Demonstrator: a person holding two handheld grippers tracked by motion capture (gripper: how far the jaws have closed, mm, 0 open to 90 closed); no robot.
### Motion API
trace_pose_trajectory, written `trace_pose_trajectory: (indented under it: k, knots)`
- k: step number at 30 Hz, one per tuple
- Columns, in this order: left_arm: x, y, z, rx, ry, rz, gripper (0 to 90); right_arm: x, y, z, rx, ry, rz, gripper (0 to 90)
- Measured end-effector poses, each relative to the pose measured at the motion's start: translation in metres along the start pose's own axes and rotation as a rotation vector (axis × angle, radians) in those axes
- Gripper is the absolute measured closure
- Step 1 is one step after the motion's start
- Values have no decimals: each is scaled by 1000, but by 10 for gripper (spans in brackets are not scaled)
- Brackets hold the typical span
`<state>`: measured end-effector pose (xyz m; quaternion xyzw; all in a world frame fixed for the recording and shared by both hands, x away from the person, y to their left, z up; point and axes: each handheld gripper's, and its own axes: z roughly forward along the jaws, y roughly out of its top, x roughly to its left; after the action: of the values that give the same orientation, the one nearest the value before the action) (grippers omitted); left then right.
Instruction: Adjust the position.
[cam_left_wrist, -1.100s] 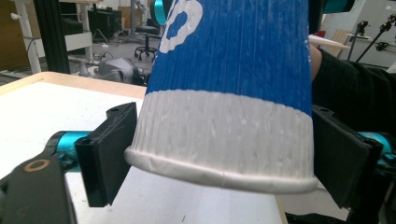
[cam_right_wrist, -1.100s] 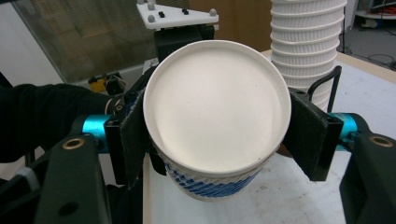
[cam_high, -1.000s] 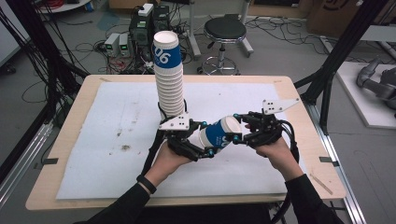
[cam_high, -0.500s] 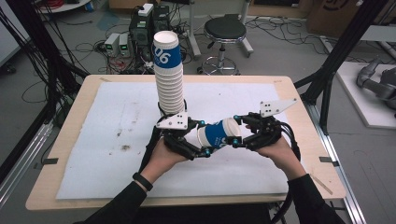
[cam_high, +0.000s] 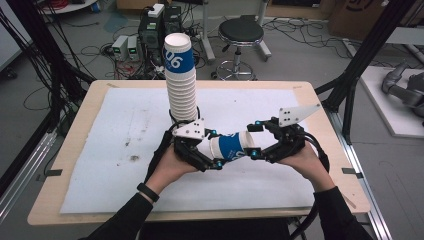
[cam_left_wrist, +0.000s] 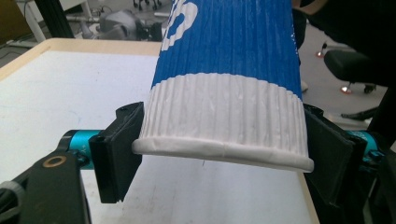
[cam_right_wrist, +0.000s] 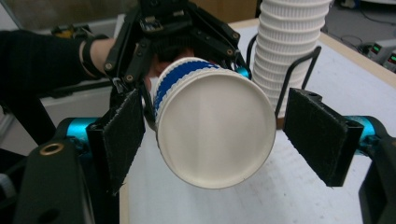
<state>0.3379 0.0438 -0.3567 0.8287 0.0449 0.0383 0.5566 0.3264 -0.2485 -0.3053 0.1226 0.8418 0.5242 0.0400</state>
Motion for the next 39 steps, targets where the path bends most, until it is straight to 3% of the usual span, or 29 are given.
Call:
trace_pose_trajectory:
  k: [6, 12, 19, 24, 35, 39]
  knots:
    - [0, 2, 1, 66, 10, 19, 218, 1, -1, 8, 58, -4, -12, 214]
    - [-2, 5, 0, 86, 12, 34, 222, 2, -3, 18, 115, -3, -32, 235]
    - [-2, 6, -1, 95, 13, 40, 219, -3, -10, 20, 97, 40, -29, 302]
    - [-2, 7, -4, 27, 21, 18, 167, -8, -14, 17, 42, 77, -3, 307]
    - [4, -2, -11, -231, -36, -109, 100, -13, -15, 6, -92, 119, 44, 308]
    - [4, -2, -12, -278, -63, -132, 102, -12, -14, 5, -130, 125, 51, 308]
